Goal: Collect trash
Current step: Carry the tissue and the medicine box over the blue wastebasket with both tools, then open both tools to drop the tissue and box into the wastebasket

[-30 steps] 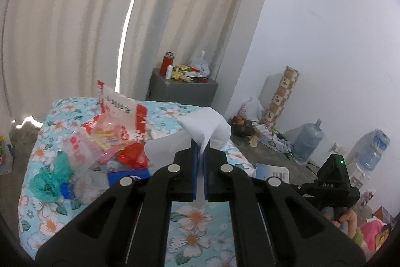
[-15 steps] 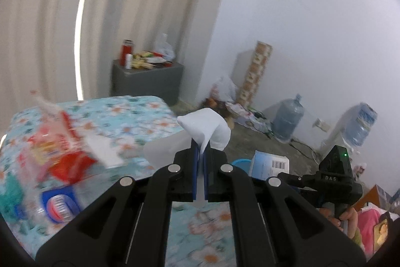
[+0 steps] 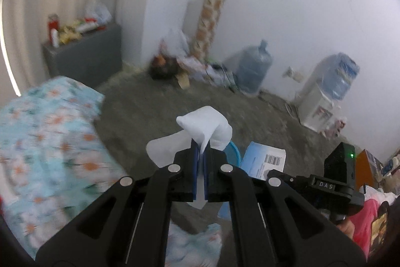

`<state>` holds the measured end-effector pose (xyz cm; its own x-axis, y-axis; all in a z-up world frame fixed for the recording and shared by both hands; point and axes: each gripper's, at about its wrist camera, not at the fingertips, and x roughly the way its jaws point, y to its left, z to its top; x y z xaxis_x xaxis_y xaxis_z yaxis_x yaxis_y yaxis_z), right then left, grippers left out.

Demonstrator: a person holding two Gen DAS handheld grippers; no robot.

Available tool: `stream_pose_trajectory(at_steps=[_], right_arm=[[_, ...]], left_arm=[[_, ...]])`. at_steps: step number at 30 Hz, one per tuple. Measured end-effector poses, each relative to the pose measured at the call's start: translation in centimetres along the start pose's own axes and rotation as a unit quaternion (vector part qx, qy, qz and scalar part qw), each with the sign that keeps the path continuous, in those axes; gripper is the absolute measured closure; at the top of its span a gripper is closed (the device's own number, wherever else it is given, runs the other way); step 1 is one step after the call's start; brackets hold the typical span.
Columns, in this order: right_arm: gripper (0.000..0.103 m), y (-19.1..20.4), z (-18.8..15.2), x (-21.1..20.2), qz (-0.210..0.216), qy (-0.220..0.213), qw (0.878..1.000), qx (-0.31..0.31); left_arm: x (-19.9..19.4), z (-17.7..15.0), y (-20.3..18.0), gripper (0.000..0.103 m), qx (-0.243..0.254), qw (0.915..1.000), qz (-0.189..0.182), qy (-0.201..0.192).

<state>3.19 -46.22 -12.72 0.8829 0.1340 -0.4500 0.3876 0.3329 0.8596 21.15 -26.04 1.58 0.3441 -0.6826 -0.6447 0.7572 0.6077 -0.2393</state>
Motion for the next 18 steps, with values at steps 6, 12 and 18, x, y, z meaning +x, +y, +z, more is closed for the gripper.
stream_pose_trajectory(at_steps=[6,12,18], right_arm=[[0.071,-5.5,3.5,0.5,-0.085,-0.043,0.995,0.027],[0.071,-8.6,7.1,4.4,-0.137,-0.05,0.989,0.031],[0.039,-11.6,10.7,10.2,-0.179,-0.016,0.984,0.023]], left_arm=[[10.2,0.5,-1.9,0.101,0.011,0.9969,-0.014,0.077],[20.6,1.2,-3.8,0.101,0.015,0.9896,-0.023,0.141],[27.7,1.6,-4.6,0.069,0.011,0.9847,-0.032,0.171]])
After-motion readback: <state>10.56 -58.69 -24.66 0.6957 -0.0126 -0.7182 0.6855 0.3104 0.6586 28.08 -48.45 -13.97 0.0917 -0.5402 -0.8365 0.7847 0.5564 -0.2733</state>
